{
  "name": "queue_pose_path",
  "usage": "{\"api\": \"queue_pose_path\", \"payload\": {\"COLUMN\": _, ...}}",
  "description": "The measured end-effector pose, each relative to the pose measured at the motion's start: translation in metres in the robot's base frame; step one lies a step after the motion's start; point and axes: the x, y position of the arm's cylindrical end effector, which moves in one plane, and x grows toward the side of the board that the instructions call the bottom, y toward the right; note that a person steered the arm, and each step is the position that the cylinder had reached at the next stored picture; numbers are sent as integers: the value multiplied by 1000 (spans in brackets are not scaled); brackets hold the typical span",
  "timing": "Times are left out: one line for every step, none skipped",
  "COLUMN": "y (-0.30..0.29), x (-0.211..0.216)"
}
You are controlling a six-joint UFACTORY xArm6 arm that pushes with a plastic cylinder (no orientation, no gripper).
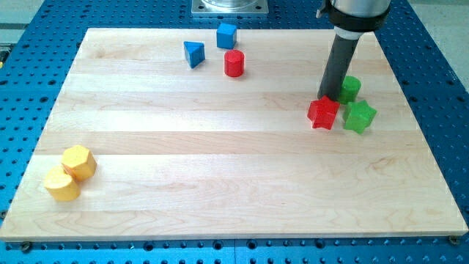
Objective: Push the red star vertically the green star
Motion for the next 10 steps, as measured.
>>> {"api": "queue_pose_path", "payload": {"y": 25, "x": -4}}
{"api": "queue_pose_path", "payload": {"y": 44, "x": -5}}
{"api": "queue_pose_path", "payload": {"y": 13, "x": 8}}
{"api": "queue_pose_path", "payload": {"y": -30, "x": 45}}
{"api": "queue_pose_path", "payload": {"y": -39, "x": 67}}
{"api": "queue_pose_path", "payload": {"y": -98, "x": 53}}
{"api": "queue_pose_path", "payload": {"y": -77, "x": 107}}
{"api": "queue_pose_path", "payload": {"y": -14, "x": 145}}
{"api": "queue_pose_path", "payload": {"y": -40, "x": 128}}
{"api": "queue_pose_path", "payload": {"y": -62, "x": 89}}
